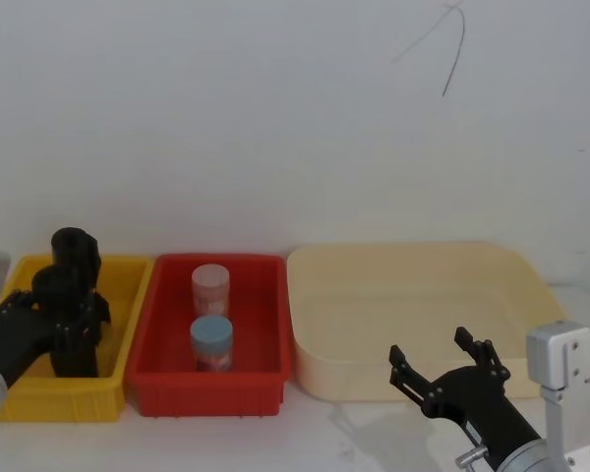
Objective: Pick up the garbage bag with the one hand and transfer it to the other hand.
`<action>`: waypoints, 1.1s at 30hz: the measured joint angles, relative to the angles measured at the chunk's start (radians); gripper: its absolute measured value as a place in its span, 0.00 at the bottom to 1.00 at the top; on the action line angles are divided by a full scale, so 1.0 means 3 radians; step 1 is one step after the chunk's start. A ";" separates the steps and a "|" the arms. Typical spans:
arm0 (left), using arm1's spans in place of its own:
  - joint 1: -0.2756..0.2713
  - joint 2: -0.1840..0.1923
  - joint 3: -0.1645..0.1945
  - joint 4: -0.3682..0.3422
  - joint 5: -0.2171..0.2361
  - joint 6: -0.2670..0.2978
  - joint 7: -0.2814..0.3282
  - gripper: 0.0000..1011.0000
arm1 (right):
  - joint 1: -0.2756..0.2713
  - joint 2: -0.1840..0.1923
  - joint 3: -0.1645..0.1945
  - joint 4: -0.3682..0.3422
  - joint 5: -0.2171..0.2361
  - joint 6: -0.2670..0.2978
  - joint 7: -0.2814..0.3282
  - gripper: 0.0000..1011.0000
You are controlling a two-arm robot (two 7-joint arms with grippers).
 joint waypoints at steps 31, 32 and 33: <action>-0.0330 -0.0061 0.0005 -0.0414 -0.0077 0.0086 -0.0319 0.37 | 0.0000 0.0000 0.0000 0.0000 0.0000 0.0000 0.0000 0.99; -0.0352 -0.0068 0.0008 -0.0428 -0.0084 0.0090 -0.0329 0.37 | 0.0000 0.0000 0.0000 0.0000 0.0000 0.0000 0.0000 0.99; -0.0373 -0.0075 0.0009 -0.0440 -0.0099 0.0099 -0.0351 0.37 | 0.0000 0.0000 0.0000 0.0000 0.0000 0.0000 0.0000 0.99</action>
